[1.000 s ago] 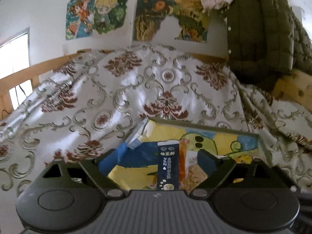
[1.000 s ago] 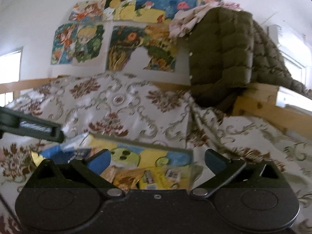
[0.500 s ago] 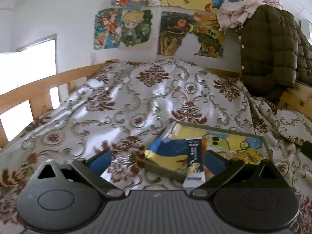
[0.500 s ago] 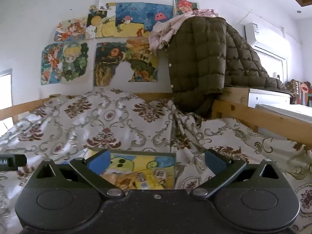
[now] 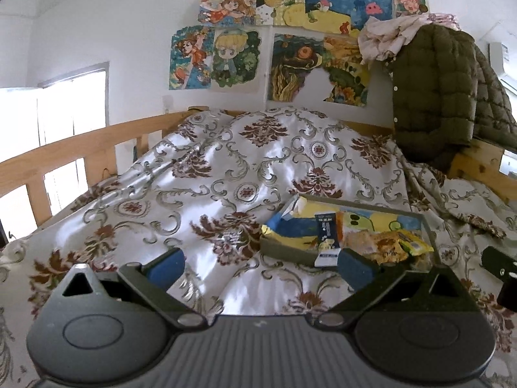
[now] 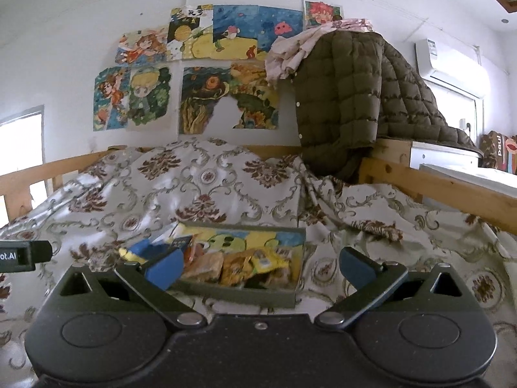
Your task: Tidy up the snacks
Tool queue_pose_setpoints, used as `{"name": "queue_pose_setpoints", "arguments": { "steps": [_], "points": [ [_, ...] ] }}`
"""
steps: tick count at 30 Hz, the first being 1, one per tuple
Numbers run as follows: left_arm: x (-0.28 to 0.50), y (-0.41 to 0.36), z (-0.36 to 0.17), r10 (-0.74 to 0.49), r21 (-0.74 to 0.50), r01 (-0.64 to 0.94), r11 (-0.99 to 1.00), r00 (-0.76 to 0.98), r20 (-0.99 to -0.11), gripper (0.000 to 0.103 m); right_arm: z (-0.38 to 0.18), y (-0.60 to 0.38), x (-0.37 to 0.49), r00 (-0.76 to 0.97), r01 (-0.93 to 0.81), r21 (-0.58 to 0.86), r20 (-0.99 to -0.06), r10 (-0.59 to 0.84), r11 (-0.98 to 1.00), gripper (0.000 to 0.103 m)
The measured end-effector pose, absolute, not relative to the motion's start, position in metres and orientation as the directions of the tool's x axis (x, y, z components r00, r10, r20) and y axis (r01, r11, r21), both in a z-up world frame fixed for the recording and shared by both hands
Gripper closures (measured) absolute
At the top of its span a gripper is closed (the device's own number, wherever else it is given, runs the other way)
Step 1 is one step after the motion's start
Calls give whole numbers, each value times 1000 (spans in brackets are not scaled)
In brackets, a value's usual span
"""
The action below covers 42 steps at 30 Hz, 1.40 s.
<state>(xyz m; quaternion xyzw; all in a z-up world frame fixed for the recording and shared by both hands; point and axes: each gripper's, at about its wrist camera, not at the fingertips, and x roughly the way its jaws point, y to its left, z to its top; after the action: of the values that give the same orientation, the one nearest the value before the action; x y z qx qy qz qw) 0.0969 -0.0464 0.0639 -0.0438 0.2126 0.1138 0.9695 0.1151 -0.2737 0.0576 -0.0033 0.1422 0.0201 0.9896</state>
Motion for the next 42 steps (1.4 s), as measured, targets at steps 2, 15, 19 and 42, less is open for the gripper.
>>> {"name": "queue_pose_setpoints", "arguments": {
  "steps": [2, 15, 19, 42],
  "points": [
    [86, -44, 63, 204, -38, -244, 969, 881, -427, 0, 56, -273, 104, 957, -40, -1, -287, 38, 999, 1],
    [30, -40, 36, 222, -5, -251, 968, 864, -452, 0, 43, -265, 52, 952, -42, -16, -305, 35, 999, 1],
    [22, -36, 28, 222, -25, -262, 965, 860, -460, 0, 34, -267, 45, 941, -23, 8, -338, 25, 1000, 1],
    [14, -31, 4, 225, -28, -271, 962, 847, -482, 0, 6, -260, 42, 916, -21, 12, -401, 24, 1000, 1]
  ]
}}
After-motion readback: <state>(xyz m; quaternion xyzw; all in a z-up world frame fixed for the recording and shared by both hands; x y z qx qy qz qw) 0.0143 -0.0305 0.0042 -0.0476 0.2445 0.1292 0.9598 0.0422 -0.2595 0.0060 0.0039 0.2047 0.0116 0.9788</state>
